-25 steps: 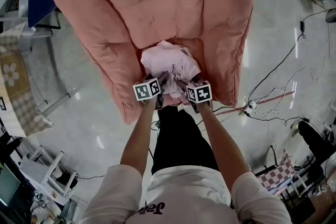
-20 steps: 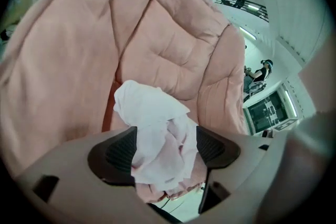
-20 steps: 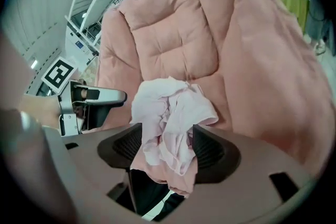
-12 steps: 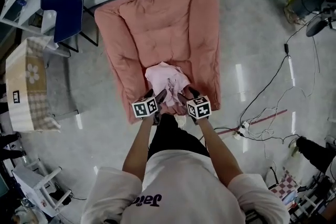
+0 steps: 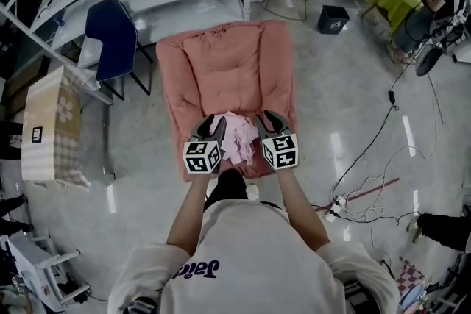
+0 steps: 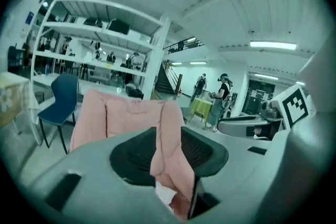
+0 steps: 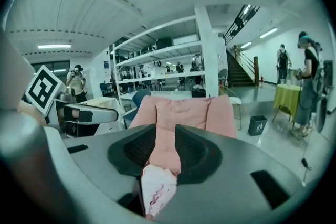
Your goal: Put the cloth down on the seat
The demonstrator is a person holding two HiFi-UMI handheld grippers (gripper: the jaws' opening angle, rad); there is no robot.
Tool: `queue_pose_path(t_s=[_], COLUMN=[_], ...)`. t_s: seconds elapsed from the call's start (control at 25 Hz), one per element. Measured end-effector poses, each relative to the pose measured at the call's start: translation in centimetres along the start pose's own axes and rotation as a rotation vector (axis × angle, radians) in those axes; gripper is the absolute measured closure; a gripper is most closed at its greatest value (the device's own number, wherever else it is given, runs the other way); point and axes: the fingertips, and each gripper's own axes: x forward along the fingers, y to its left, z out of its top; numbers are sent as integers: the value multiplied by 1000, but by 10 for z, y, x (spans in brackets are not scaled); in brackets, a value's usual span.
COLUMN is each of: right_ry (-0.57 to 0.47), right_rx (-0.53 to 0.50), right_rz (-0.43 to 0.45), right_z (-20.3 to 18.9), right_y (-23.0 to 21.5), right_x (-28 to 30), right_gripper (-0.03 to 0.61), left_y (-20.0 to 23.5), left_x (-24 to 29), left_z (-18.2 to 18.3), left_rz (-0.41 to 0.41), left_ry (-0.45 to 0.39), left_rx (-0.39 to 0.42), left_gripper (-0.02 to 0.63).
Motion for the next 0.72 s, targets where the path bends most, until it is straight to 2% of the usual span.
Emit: queue_pose_path(t_s=[0.12, 0.32, 0.48, 0.72], right_ry=[-102, -235, -302, -346], right_rx=[-33, -62, -80, -104], right_rz=[-21, -33, -41, -45], right_z=[44, 103, 131, 149], right_y=[0, 7, 17, 27], right_x=[-18, -40, -56, -64], right_gripper=[480, 517, 558, 561], left_y=[-15, -32, -50, -61], left_x=[-15, -41, -63, -73], left_z=[42, 94, 130, 153], left_rz=[23, 61, 76, 77], left_ry=[-106, -244, -339, -395], left_rx=[74, 144, 198, 199], left_gripper=[511, 585, 600, 600])
